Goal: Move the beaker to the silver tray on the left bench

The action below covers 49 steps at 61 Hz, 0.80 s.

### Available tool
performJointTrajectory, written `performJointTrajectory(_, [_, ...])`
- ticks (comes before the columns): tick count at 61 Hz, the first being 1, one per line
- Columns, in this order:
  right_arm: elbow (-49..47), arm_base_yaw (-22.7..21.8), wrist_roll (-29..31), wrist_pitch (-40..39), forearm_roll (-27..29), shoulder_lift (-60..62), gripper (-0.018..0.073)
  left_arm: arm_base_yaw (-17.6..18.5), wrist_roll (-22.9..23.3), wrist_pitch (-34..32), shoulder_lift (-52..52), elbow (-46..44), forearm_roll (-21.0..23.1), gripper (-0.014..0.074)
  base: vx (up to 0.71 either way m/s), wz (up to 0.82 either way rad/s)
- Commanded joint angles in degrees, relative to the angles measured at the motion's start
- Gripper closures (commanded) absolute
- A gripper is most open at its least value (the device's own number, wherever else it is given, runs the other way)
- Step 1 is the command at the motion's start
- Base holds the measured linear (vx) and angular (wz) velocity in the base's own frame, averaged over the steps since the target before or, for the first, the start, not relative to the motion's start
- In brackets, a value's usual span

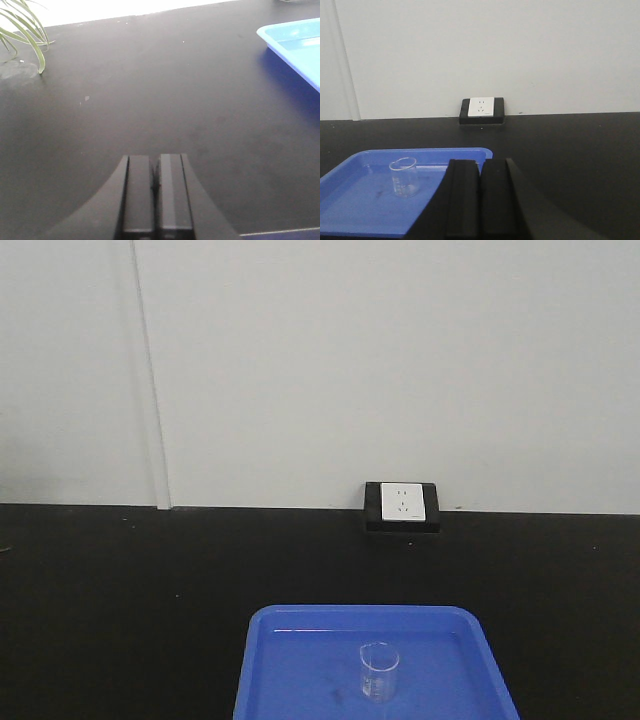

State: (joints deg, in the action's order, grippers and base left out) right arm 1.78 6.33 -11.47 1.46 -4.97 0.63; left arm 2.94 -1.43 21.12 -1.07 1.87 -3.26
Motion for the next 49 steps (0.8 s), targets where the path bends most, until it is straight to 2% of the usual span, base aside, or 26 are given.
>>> performJointTrajectory(1, [0.32, -0.01, 0.45, -4.86, 0.03, 0.77, 0.0571, 0.41, 0.10, -4.62, -0.41, 1.14, 0.15, 0.0595, 0.00, 0.00])
performJointTrajectory(49, [0.32, -0.01, 0.63, -6.06, 0.03, 0.77, 0.0571, 0.41, 0.10, -4.62, -0.41, 1.14, 0.15, 0.0595, 0.00, 0.00])
